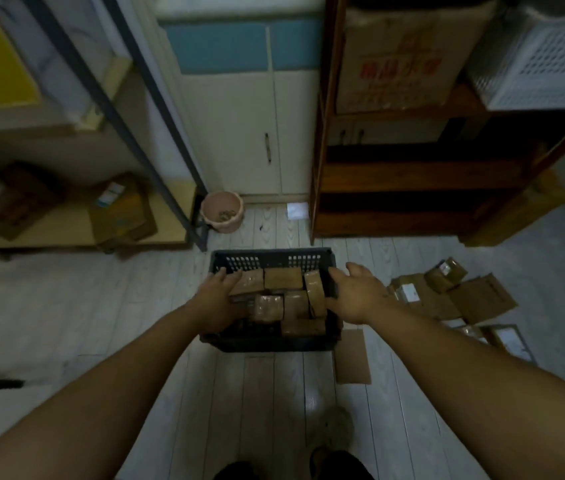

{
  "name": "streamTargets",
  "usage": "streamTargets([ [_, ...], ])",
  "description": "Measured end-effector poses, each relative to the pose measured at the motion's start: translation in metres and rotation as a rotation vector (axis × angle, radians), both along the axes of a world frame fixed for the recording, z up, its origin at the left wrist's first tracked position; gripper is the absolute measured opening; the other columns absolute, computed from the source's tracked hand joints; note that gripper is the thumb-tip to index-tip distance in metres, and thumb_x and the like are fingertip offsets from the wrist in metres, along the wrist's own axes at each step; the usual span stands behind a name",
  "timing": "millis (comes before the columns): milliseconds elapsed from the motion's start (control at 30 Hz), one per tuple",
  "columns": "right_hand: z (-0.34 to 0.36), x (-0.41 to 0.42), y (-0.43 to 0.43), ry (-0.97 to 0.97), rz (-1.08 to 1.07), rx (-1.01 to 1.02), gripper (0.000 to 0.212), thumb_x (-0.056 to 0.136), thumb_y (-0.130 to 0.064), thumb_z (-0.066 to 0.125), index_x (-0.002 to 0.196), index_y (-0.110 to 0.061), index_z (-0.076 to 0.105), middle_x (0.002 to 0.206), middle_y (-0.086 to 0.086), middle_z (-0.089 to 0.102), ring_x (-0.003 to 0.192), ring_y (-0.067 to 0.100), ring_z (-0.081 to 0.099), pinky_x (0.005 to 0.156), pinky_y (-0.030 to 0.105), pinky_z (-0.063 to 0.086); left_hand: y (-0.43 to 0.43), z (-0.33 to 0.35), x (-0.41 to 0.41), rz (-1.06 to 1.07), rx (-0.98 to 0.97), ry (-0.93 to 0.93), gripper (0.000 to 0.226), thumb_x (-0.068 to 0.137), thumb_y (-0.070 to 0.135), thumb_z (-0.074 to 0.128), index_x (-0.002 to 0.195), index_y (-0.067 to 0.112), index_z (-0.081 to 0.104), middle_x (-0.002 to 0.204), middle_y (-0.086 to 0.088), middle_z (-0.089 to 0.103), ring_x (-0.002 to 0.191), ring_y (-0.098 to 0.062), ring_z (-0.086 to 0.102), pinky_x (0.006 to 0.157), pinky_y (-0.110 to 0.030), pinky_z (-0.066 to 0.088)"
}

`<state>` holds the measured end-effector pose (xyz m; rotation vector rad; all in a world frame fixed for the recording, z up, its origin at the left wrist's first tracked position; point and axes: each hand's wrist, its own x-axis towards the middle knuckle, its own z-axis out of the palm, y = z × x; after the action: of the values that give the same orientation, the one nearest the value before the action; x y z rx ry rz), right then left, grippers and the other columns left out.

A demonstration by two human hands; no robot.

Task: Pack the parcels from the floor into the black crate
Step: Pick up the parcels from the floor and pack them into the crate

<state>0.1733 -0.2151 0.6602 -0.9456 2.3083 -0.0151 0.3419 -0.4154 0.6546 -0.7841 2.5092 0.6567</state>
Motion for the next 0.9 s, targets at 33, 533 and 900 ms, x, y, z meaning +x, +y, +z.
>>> streamTargets([
  [33,0.013,0.004,0.005,0.037,0.009,-0.004,0.068,0.092,-0.046,0.051,0.149,-0.023,0.021,0.154,0.015,0.019,0.139,0.032,0.02,0.112,0.043,0.025,0.004,0.013,0.006,0.038,-0.014,0.009,0.081,0.089,0.043,0.057,0.151,0.023,0.01,0.158,-0.008,0.01,0.145,-0.029,0.01,0.118,-0.041,0.014],
  [533,0.146,0.099,0.113,0.365,-0.111,-0.066,0.075,0.092,-0.054,0.048,0.152,-0.033,0.008,0.161,0.005,0.002,0.147,0.028,0.005,0.118,0.045,0.017,0.077,0.167,0.065,-0.089,-0.109,0.221,0.082,0.087,0.046,0.058,0.151,0.03,0.009,0.16,-0.005,0.0,0.147,-0.027,0.0,0.118,-0.043,0.007],
  [900,0.201,0.043,0.289,0.439,-0.293,-0.081,0.075,0.092,-0.057,0.046,0.153,-0.033,0.008,0.161,0.004,0.0,0.147,0.029,0.006,0.117,0.044,0.02,0.238,0.209,-0.024,-0.303,-0.033,0.285,0.081,0.089,0.045,0.057,0.151,0.031,0.005,0.16,-0.005,-0.002,0.147,-0.028,-0.001,0.12,-0.045,0.009],
])
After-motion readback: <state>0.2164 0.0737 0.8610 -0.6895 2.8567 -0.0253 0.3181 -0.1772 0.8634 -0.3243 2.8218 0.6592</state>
